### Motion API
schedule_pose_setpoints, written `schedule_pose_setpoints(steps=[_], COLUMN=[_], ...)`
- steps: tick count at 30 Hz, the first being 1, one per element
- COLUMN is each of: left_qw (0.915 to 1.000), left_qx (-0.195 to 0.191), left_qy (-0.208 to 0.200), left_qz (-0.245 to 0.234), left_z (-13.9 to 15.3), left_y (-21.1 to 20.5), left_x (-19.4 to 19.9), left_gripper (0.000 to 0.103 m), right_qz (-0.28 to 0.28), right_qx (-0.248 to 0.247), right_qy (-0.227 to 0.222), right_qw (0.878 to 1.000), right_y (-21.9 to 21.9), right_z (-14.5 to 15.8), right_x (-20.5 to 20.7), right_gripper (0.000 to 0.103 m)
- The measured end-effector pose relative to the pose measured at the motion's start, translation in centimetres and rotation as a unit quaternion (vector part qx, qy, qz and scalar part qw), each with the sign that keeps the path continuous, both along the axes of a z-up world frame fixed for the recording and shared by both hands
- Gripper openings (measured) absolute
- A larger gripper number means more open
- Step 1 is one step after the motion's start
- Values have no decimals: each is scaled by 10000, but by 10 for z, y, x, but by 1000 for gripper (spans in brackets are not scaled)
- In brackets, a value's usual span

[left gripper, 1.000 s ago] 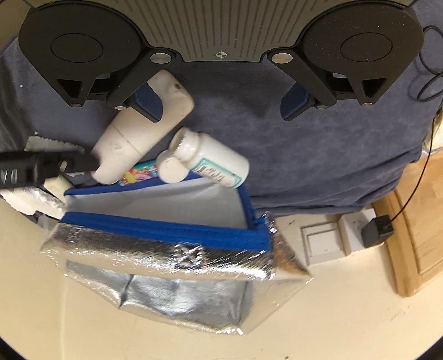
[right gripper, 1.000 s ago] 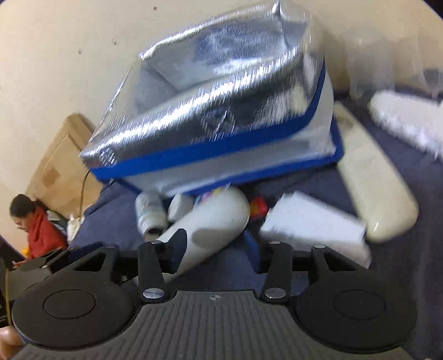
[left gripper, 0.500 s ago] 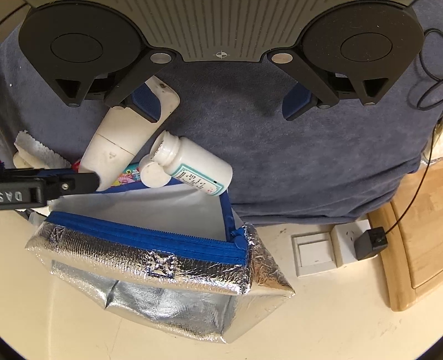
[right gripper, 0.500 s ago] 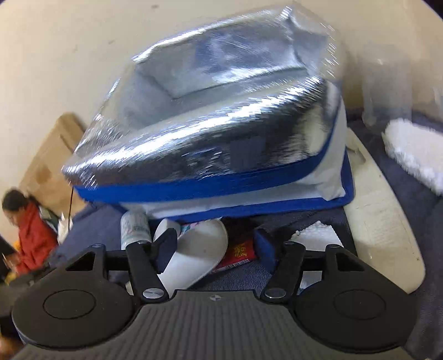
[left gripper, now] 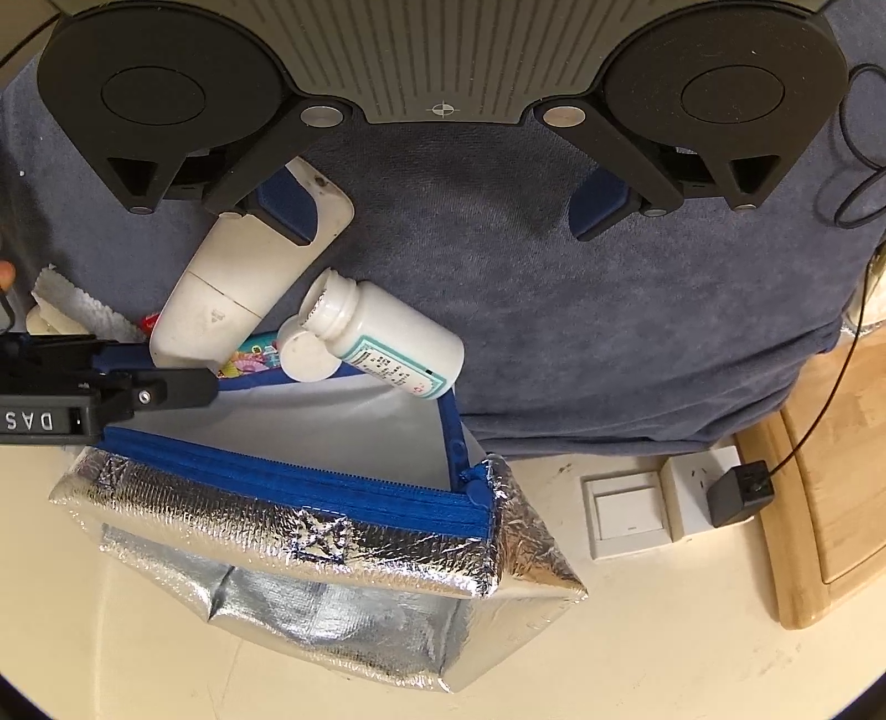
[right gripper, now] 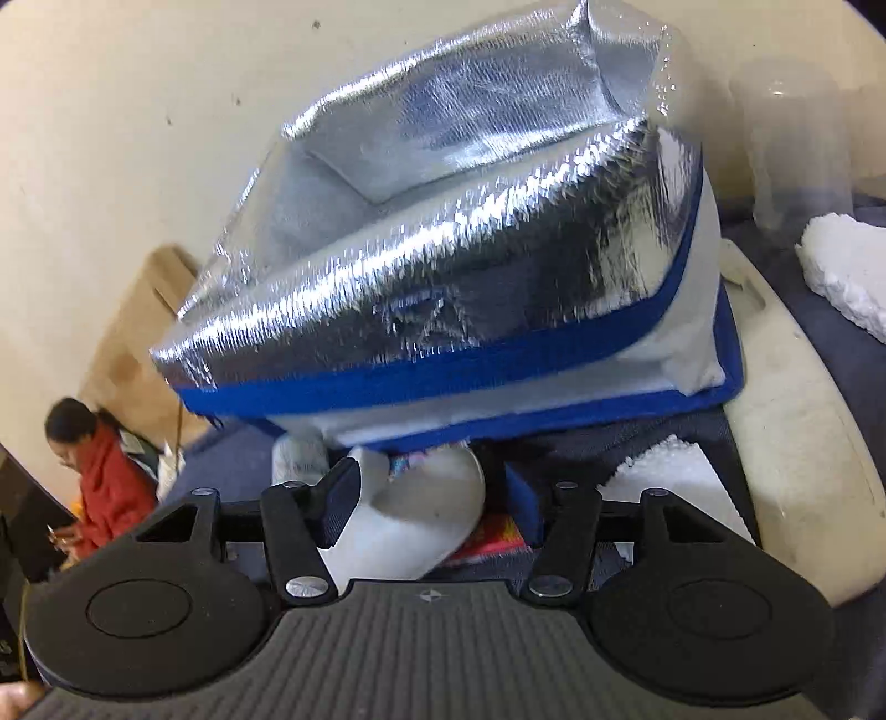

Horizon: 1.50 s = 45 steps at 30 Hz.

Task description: Organize rigid objects

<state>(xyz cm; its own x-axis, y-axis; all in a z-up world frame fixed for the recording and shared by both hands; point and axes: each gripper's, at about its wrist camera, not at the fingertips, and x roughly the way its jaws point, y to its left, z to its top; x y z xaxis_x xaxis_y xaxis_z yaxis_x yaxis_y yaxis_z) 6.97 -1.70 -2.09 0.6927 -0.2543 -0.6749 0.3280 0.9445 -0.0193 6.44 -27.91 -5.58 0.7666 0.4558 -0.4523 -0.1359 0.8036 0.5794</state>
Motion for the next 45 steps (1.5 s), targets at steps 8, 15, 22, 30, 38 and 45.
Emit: schedule_pose_setpoints(steps=[8, 15, 22, 30, 38, 45], left_qw=[9999, 9999, 10000, 9999, 9997, 9988], left_qx=[58, 96, -24, -17, 21, 105], left_qy=[18, -22, 4, -110, -249, -380], left_qz=[95, 89, 13, 111, 49, -286], left_z=[0, 2, 5, 11, 17, 20], left_y=[5, 2, -1, 9, 10, -14], left_x=[0, -3, -8, -12, -12, -16], left_gripper=[99, 99, 99, 99, 99, 99], right_qz=[363, 797, 1020, 2078, 1855, 1045], right_qx=[-187, -563, -2844, -2839, -2975, -2660], right_qy=[-252, -312, -350, -708, -431, -69], right_qw=[9988, 9947, 9526, 9334, 9355, 9583], right_y=[9, 14, 53, 80, 93, 72], right_z=[9, 15, 15, 22, 15, 20], right_x=[-21, -76, -107, -68, -57, -79], right_gripper=[53, 52, 56, 62, 51, 44])
